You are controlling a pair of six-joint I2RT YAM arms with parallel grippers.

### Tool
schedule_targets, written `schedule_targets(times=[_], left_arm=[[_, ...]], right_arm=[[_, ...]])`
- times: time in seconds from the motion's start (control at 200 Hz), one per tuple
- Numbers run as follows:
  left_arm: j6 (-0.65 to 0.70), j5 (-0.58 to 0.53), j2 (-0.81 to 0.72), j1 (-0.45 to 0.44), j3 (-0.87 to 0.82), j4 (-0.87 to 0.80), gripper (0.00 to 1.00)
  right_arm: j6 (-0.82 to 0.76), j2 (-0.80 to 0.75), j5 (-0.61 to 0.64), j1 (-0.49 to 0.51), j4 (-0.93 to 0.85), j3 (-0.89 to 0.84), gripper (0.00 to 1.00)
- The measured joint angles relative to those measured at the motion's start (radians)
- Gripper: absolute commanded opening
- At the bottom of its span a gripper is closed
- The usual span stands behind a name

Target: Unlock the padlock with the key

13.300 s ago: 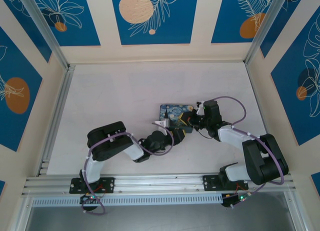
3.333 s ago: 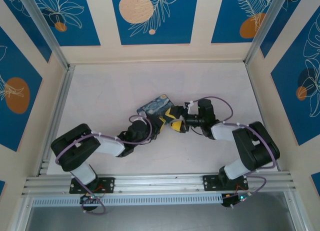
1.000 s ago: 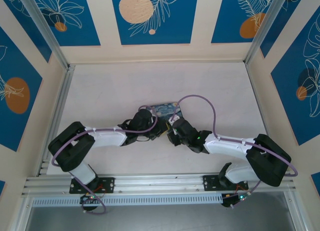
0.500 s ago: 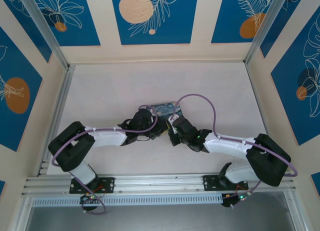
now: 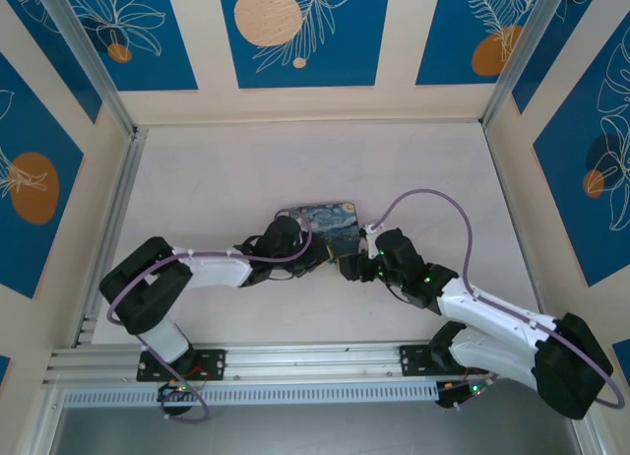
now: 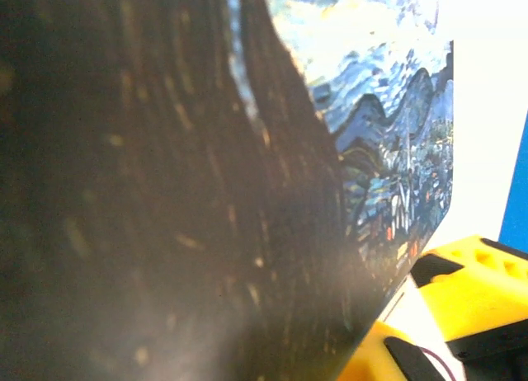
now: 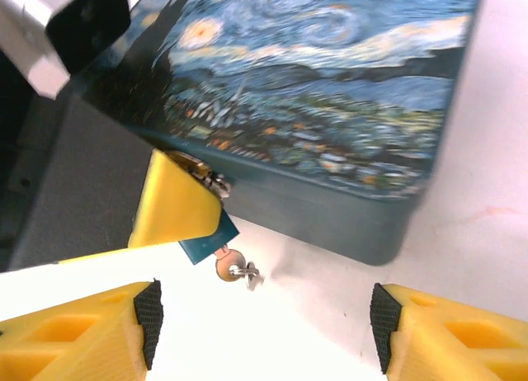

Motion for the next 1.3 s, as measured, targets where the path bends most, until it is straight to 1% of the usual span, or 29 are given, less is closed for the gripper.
schedule_targets(times=[0.155,0.245,0.305,0.345,0.365,0.385,0.39,0.395,0.435,0.49,0.555,0.61,0.755,0.95,1.115,1.3], left_arm=[[0.053,-0.01,0.025,-0.003,0.0,-0.01,0.0],[0.079,-0.023,0.045,-0.009,0.0,-0.003,0.07],[0.086,-0.025,0.05,-0.015,0.0,0.006,0.16],[0.091,-0.029,0.053,-0.016,0.0,0.009,0.23],[0.097,-0.029,0.054,-0.017,0.0,0.011,0.28],[0.097,-0.032,0.056,-0.018,0.0,0.015,0.34],[0.098,-0.032,0.056,-0.018,0.0,0.015,0.34],[0.1,-0.031,0.056,-0.018,0.0,0.015,0.37],[0.102,-0.032,0.056,-0.021,-0.001,0.018,0.52],[0.103,-0.039,0.055,-0.025,-0.003,0.019,0.65],[0.102,-0.048,0.049,-0.028,-0.01,0.017,0.74],[0.097,-0.055,0.032,-0.029,-0.02,0.003,0.79],[0.101,-0.08,-0.042,-0.029,-0.046,-0.056,0.88],[0.122,-0.138,-0.201,-0.029,-0.053,-0.152,0.98],[0.162,-0.194,-0.304,-0.025,-0.049,-0.259,1.0],[0.192,-0.221,-0.332,0.005,-0.047,-0.346,1.0]], right_arm=[[0.123,-0.046,-0.052,-0.027,-0.03,-0.013,0.72],[0.191,-0.046,-0.089,-0.027,-0.024,-0.025,0.74],[0.238,-0.045,-0.111,-0.027,-0.011,-0.039,0.75],[0.262,-0.043,-0.121,-0.027,-0.003,-0.048,0.75],[0.275,-0.042,-0.127,-0.027,0.003,-0.052,0.77],[0.285,-0.04,-0.133,-0.027,0.008,-0.056,0.77],[0.287,-0.04,-0.134,-0.027,0.01,-0.056,0.77],[0.293,-0.039,-0.136,-0.027,0.011,-0.058,0.77],[0.315,-0.034,-0.144,-0.027,0.023,-0.066,0.78],[0.335,-0.029,-0.154,-0.027,0.037,-0.076,0.78],[0.356,-0.024,-0.164,-0.027,0.053,-0.084,0.78],[0.371,-0.017,-0.168,-0.027,0.061,-0.085,0.78],[0.393,0.003,-0.177,-0.027,0.09,-0.086,0.78],[0.401,0.066,-0.194,-0.027,0.131,-0.085,0.78],[0.399,0.144,-0.198,-0.027,0.143,-0.056,0.78],[0.383,0.246,-0.209,-0.038,0.155,0.036,0.78]])
